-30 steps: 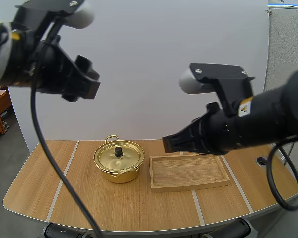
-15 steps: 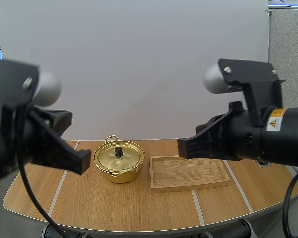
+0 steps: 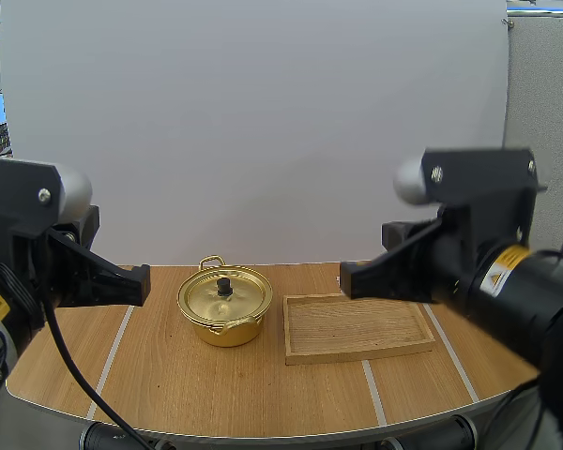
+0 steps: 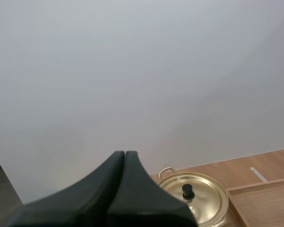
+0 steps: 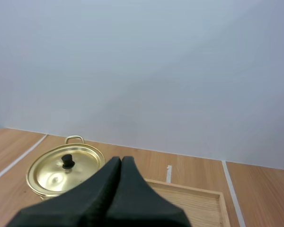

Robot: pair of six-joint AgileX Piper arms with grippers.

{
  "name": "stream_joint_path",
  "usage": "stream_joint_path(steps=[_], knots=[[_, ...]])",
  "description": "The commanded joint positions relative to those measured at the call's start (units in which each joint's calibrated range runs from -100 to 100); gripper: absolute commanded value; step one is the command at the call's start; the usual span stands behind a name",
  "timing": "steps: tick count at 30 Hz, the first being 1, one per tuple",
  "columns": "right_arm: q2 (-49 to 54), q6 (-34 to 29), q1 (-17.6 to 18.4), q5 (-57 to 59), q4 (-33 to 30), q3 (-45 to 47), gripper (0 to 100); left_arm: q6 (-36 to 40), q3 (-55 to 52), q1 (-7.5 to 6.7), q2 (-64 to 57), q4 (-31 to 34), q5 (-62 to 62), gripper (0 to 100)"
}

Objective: Open the pot, put the grape inside, and close it

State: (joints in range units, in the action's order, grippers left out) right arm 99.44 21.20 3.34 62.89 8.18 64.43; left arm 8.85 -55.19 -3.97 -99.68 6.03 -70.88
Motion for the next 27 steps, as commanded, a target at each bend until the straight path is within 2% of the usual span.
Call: stream_joint_path(steps=[1, 3, 6, 10, 13, 16, 23, 27], knots=[[0.6, 2.6, -0.4, -10.8, -0.3, 4.4, 0, 0.6, -2.1, 0.21, -0.3, 0.7, 4.4, 0], [0.6, 2.6, -0.4, -12.7, -0.4, 6.0, 0, -0.4, -4.0, 0.62, -0.3, 1.0, 5.7, 0], [0.6, 2.6, -0.4, -12.7, -3.1, 6.7, 0, -3.2, -4.7, 1.35, -0.3, 2.1, 0.7, 0], [0.6, 2.6, -0.4, -12.7, -6.1, 6.7, 0, -2.3, -5.4, 1.35, -0.3, 1.3, 1.0, 0], [0.6, 2.6, -0.4, -13.7, -6.4, 7.8, 0, -0.7, -9.4, 1.35, -0.3, 1.4, 10.4, 0], [0.6, 2.6, -0.4, -19.8, -6.4, 11.2, 0, -0.7, -15.0, 1.35, -0.3, 1.5, 20.7, 0], [0.6, 2.6, -0.4, -48.2, -6.4, 28.1, 0, -0.7, -31.6, 1.35, -0.3, 1.5, 49.5, 0], [0.6, 2.5, -0.4, -54.4, -6.4, 35.0, 0, -0.5, -38.7, 1.35, -0.3, 1.3, 58.8, 0]])
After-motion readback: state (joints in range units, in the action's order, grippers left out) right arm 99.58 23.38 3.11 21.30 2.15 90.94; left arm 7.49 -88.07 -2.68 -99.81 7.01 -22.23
